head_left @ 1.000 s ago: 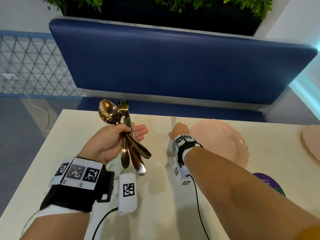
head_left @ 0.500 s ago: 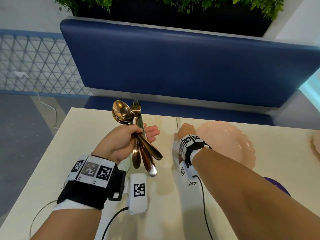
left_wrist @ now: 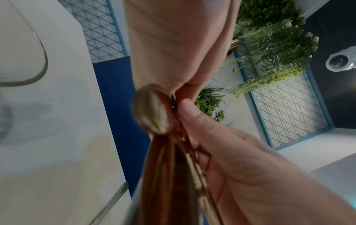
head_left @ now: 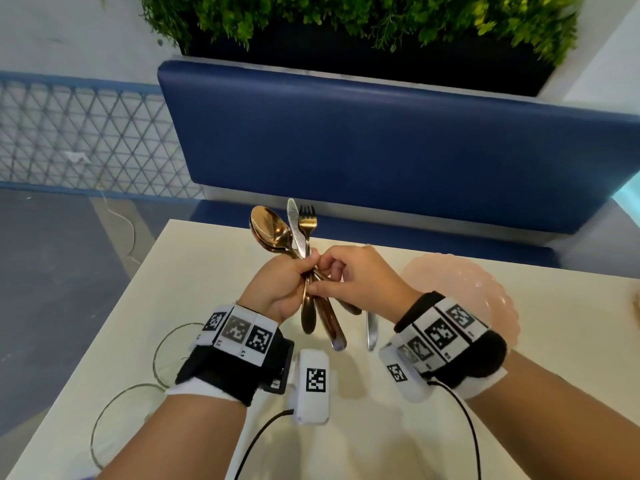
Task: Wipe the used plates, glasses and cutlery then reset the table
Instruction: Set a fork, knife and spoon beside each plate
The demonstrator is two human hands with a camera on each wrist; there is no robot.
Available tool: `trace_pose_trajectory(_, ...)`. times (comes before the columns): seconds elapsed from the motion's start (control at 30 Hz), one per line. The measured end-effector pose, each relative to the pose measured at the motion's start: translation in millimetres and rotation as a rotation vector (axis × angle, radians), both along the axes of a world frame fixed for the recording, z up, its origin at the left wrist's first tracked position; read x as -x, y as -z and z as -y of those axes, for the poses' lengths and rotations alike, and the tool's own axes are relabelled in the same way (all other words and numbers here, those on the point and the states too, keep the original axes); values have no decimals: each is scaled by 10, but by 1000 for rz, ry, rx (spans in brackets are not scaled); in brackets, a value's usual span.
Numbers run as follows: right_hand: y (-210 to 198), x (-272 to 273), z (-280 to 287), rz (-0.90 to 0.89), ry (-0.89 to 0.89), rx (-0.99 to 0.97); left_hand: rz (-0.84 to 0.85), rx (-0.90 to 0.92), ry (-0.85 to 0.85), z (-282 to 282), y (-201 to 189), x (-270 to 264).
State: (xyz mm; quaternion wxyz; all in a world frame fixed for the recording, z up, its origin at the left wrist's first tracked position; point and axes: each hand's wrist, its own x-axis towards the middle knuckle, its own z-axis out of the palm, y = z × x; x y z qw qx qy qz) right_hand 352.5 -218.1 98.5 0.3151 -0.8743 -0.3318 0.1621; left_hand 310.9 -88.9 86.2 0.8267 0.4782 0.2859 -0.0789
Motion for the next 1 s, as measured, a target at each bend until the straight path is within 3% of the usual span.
trace_pose_trajectory(0.07,12,2,18,6,32,15,-2,-38,2,54,10,1)
trace_pose_trajectory(0.2,-32,-9,84,-57,48,12,-12,58,-7,133,-46,38)
trace_pose_trajectory(0.37,-85,11,155,-147,80,35,48,47,92,175,-106,74)
trace_pose_trajectory(0.57,-248,-59,269,-414,66,17,61,-19,180,138,-119,137)
trace_pose_trajectory(0.73,-440,-194,390,-670,-27,-213,56,1,154,122,-124,182)
trace_pose_trajectory(0.8,-460,-271,441,-646,-27,-372,0,11,117,66,-114,184)
trace_pose_trajectory(0.87,-403,-386,494,-510,33,-414,-45,15,82,-22,-101,192)
trace_pose_trajectory(0.93,-275,-539,533,-309,97,-226,-54,32,27,-133,-90,203)
trace_pose_trajectory(1.0,-101,-670,523,-127,66,88,-48,23,-26,-246,-85,219)
